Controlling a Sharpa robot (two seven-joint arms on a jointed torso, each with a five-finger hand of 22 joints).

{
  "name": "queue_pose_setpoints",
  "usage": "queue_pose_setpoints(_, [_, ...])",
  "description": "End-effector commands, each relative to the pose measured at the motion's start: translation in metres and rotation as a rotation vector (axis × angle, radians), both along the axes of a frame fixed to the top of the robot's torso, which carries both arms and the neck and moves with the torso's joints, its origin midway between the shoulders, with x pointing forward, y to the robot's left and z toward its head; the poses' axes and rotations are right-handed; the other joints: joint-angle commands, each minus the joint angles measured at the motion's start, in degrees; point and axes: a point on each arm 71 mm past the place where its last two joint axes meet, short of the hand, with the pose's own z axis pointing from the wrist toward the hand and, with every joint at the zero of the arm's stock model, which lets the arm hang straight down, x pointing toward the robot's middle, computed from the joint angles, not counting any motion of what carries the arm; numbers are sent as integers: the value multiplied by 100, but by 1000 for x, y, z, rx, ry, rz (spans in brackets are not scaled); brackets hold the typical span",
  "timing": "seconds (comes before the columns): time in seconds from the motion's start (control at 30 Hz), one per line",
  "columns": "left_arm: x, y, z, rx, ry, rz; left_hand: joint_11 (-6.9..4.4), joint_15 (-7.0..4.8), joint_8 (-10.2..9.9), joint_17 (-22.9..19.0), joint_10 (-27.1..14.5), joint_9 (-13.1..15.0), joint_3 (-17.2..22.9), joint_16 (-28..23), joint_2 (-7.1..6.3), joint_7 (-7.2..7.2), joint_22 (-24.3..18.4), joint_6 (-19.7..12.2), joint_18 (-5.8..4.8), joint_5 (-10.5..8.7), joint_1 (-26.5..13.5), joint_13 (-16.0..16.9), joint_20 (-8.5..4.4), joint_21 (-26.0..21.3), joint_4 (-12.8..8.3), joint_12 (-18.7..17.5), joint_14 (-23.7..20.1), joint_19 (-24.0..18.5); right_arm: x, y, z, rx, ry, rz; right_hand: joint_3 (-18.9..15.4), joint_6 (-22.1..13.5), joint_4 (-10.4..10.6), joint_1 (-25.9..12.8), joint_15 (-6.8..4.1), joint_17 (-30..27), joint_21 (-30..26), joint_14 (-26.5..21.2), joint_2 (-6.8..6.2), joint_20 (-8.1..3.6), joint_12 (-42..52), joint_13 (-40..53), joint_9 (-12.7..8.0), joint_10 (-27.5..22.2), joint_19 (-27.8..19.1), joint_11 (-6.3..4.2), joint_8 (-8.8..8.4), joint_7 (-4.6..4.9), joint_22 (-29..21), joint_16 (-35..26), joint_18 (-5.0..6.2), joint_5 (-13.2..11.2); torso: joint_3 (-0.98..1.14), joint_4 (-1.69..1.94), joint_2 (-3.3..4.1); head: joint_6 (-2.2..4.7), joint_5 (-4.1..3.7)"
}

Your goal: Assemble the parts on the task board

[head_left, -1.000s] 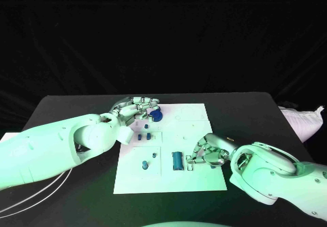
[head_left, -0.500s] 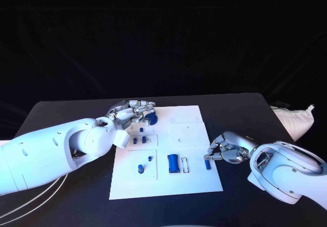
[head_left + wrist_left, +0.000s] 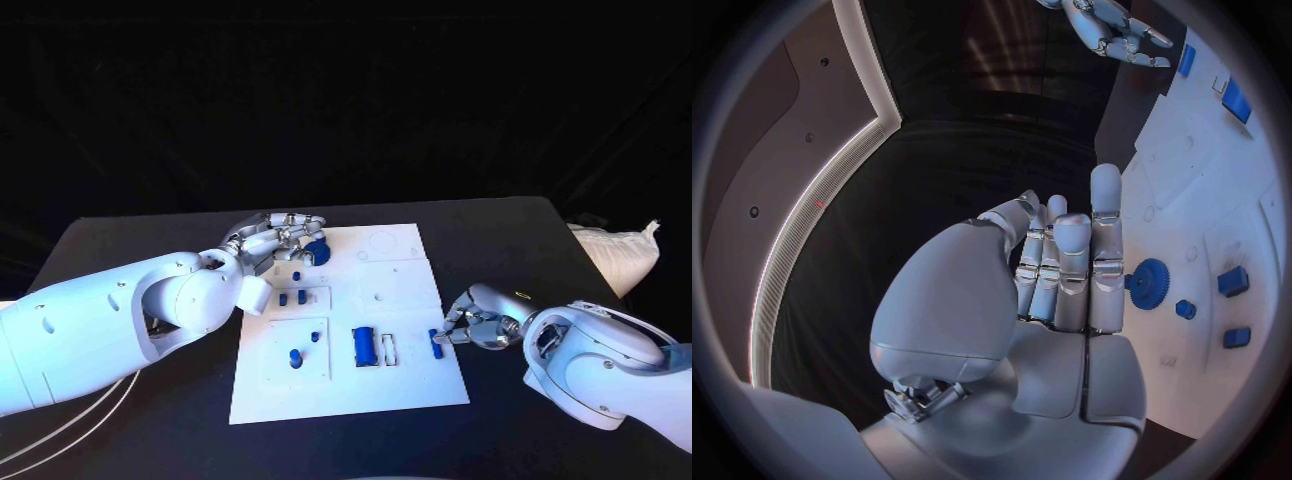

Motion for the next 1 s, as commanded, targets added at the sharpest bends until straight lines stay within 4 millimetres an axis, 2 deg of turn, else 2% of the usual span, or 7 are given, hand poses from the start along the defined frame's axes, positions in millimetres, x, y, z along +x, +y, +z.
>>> queue_pose_setpoints(0.03, [-1, -2, 1, -9, -10, -19, 7, 4, 25, -8, -53, 7, -25, -22, 5, -8, -5, -36, 112, 20, -5, 6, 2, -30, -22, 20, -29, -32, 0, 1, -3, -78, -2, 24, -15, 59, 4, -4, -28, 1028, 37, 491, 1, -18, -10, -1274, 8, 223, 25, -211, -25, -6, 6, 27, -1, 19, -6, -8, 7, -12, 0])
queue_pose_setpoints(0.2, [-1, -2, 1, -9, -10, -19, 7, 4, 25, -8, -53, 7, -25, -22, 5, -8, -5, -36, 112, 20, -5, 6, 2, -30, -22, 20, -29, -32, 0, 7, -6, -92, 1, 42, 0, 81, -35, 72, -36, 1033, 41, 493, -3, -25, -4, -1265, 10, 227, 28, -220, -37, -14, 13, 31, -3, 34, 7, -15, 8, -32, 7])
queue_pose_setpoints(0.5, [-1, -3, 1, -10, -10, -20, 7, 4, 25, -8, -53, 7, -25, -22, 5, -8, -5, -36, 112, 20, -5, 6, 2, -30, -22, 20, -29, -32, 0, 16, -11, -111, 6, 72, 36, 102, -97, 189, -45, 1033, 41, 493, 15, -35, -7, -1260, 11, 226, 29, -228, -66, -20, 15, 30, -3, 64, 5, 0, 9, -45, 9])
queue_pose_setpoints(0.87, [-1, -2, 1, -11, -14, -16, 7, 4, 25, -8, -53, 7, -25, -22, 5, -8, -5, -36, 112, 20, -5, 6, 2, -30, -22, 20, -29, -32, -1, 21, -21, -208, 43, 120, 128, 159, -252, 433, -64, 1032, 35, 492, 31, -48, -51, -1283, 17, 199, 25, -251, -93, -44, 10, 28, -2, 43, 4, -10, 6, -71, 21])
queue_pose_setpoints(0.93, [-1, -1, 1, -10, -14, -15, 7, 4, 25, -8, -53, 7, -25, -22, 5, -8, -5, -36, 112, 20, -5, 6, 2, -30, -22, 20, -29, -32, 0, 22, -22, -245, 28, 128, 240, 173, -375, 632, -81, 1037, 38, 493, 71, -59, -60, -1284, 16, 193, 27, -270, -109, -62, 19, 31, -3, -28, 4, -12, 6, -79, 18])
queue_pose_setpoints(0.97, [-1, -1, 1, -11, -15, -15, 7, 4, 25, -8, -53, 7, -25, -22, 5, -8, -5, -36, 112, 20, -5, 6, 2, -30, -22, 20, -29, -32, 1, 22, -23, -260, 23, 131, 312, 182, -431, 730, -90, 1042, 40, 493, 104, -69, -65, -1283, 14, 191, 30, -276, -119, -66, 25, 34, -4, -167, 3, -11, 5, -79, 15])
queue_pose_setpoints(1.0, [-1, -1, 1, -11, -15, -15, 7, 4, 25, -8, -53, 7, -25, -22, 5, -8, -5, -36, 112, 20, -5, 6, 2, -30, -22, 20, -29, -32, 2, 22, -24, -271, 19, 133, 420, 193, -501, 854, -102, 1047, 44, 494, 165, -82, -71, -1283, 11, 188, 34, -282, -132, -72, 36, 37, -6, -432, 2, -11, 4, -79, 12])
